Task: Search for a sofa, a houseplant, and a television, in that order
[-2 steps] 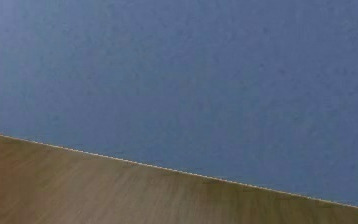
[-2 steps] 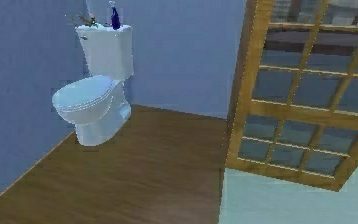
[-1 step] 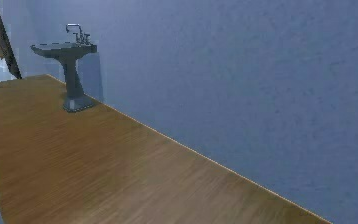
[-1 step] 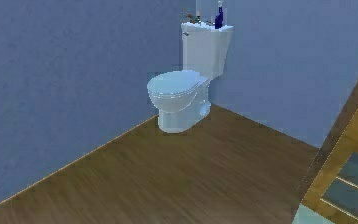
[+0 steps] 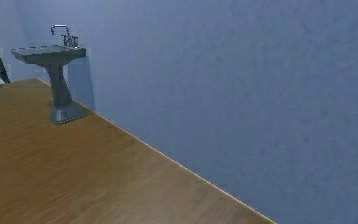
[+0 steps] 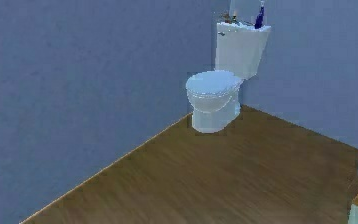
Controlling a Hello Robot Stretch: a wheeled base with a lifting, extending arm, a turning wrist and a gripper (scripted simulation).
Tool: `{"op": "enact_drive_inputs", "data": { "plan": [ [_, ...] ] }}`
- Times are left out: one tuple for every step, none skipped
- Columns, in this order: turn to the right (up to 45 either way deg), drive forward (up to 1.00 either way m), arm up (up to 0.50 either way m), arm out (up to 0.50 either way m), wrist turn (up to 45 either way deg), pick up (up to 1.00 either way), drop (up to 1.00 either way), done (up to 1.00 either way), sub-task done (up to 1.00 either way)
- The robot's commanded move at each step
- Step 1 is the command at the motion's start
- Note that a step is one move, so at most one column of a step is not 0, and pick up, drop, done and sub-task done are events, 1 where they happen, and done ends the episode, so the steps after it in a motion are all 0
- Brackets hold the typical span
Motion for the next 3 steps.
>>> {"op": "enact_drive_inputs", "data": {
  "plan": [
    [-45.0,0.0,0.0,0.0,0.0,0.0,0.0,0.0,0.0],
    [0.0,1.0,0.0,0.0,0.0,0.0,0.0,0.0,0.0],
    [0.0,1.0,0.0,0.0,0.0,0.0,0.0,0.0,0.0]
  ]
}}
